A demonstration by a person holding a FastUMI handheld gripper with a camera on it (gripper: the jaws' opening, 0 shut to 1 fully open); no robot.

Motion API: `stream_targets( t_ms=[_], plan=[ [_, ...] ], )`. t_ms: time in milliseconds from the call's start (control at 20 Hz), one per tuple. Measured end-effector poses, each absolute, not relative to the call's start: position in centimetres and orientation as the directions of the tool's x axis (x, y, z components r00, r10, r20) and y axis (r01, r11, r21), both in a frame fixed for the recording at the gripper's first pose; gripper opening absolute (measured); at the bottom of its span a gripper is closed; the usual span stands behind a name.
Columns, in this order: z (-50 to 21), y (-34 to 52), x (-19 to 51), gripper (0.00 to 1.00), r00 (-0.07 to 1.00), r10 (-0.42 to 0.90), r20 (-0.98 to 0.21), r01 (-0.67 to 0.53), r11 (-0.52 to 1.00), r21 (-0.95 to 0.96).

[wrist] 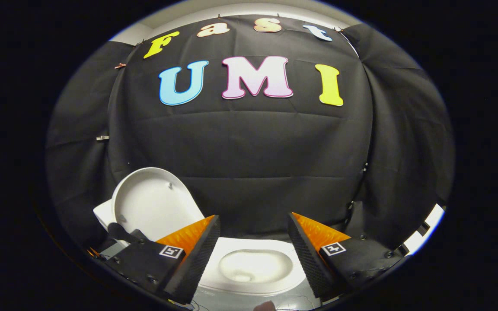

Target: Open the toilet lid.

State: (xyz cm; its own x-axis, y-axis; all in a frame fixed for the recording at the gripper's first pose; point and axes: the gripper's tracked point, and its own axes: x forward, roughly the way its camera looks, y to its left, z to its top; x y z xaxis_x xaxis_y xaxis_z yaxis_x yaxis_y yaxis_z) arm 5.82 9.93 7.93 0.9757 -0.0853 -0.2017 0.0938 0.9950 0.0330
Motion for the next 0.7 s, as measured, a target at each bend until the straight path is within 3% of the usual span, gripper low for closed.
stream_targets(
  t_ms=[700],
  plan=[
    [3.9,-0.8,3.4,1.00,0.990,-0.115,-0.085,0.119,0.992,0.044]
  ],
)
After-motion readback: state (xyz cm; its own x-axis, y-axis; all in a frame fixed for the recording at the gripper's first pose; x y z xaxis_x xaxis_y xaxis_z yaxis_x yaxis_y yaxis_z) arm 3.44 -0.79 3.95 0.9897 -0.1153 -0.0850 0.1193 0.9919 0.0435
